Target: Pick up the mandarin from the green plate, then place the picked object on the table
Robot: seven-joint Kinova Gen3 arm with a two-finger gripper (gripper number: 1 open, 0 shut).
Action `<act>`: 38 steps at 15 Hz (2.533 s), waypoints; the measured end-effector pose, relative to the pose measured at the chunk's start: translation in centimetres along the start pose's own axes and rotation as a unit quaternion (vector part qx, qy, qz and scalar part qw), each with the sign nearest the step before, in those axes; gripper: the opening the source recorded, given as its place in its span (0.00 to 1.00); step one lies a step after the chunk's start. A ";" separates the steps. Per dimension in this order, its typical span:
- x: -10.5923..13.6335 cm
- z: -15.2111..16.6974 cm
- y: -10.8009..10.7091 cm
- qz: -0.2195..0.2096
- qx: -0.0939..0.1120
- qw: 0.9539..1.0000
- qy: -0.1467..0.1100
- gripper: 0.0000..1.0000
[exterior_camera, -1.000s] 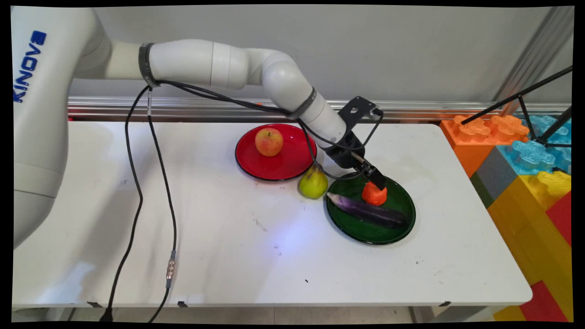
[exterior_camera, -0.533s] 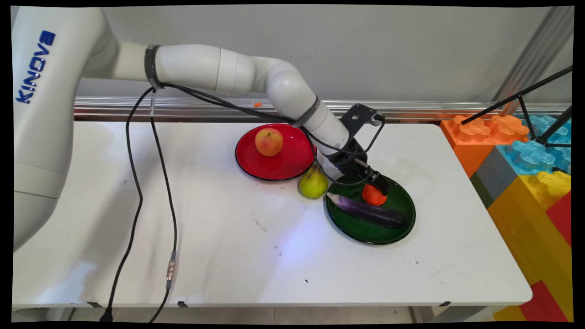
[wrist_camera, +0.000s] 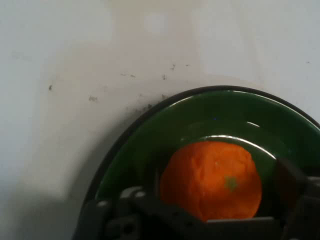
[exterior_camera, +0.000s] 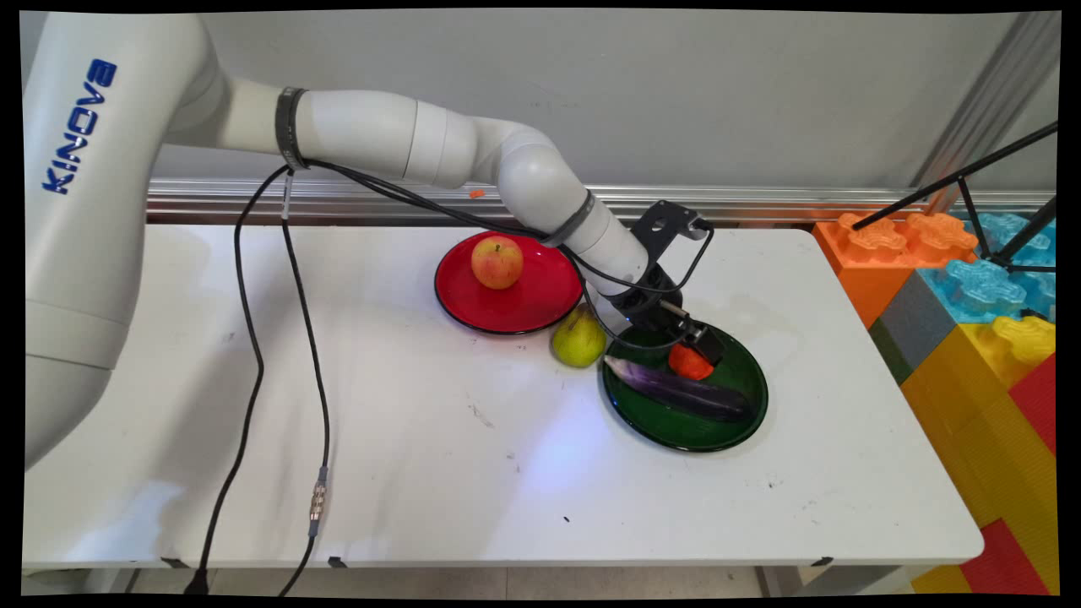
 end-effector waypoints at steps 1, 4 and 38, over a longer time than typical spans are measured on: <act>0.0 0.0 0.1 0.001 -0.001 1.000 0.000 0.00; -0.2 0.1 0.1 0.005 0.000 1.000 0.000 0.00; -10.6 -18.8 2.3 0.083 -0.019 0.996 -0.013 0.00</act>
